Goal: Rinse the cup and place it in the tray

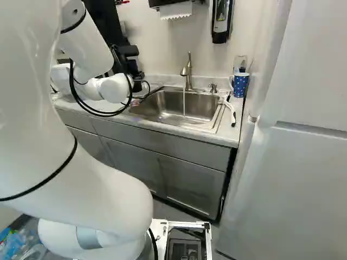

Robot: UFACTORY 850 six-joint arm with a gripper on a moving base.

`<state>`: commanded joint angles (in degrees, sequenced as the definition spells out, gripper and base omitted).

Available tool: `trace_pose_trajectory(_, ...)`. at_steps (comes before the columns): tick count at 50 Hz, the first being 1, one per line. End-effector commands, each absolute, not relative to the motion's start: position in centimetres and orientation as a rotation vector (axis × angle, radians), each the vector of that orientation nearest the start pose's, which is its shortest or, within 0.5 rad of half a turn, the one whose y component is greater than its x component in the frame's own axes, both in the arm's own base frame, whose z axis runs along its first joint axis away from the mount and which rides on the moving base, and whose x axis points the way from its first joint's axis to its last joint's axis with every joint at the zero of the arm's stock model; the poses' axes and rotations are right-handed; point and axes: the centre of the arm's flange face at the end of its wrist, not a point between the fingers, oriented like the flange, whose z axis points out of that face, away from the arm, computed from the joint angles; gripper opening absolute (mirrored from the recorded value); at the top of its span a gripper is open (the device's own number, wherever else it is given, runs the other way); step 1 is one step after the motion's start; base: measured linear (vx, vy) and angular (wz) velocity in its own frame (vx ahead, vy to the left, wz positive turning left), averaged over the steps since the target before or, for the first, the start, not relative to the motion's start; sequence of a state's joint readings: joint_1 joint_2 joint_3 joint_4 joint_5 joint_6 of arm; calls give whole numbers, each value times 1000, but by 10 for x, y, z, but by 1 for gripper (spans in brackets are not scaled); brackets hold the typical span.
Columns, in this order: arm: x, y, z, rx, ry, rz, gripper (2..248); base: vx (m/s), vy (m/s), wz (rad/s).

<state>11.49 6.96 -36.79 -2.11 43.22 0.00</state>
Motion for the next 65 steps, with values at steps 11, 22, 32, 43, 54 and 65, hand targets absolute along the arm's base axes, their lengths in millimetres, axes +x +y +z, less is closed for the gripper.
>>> trace_pose_trajectory(11, 443, 76, 542, -2190, -236, -2080, 126, 0, 0, 0)
trace_pose_trajectory(22, 450, 60, 543, -2211, -198, -2097, 126, 0, 0, 0)
trace_pose_trajectory(32, 456, 46, 540, -2237, -163, -2105, 126, 0, 0, 0)
trace_pose_trajectory(43, 465, 30, 529, -2281, -126, -2096, 126, 0, 0, 0)
trace_pose_trajectory(54, 471, 14, 518, -2325, -88, -2084, 126, 0, 0, 0)
trace_pose_trajectory(65, 472, -1, 506, -2364, -49, -2074, 126, 0, 0, 0)
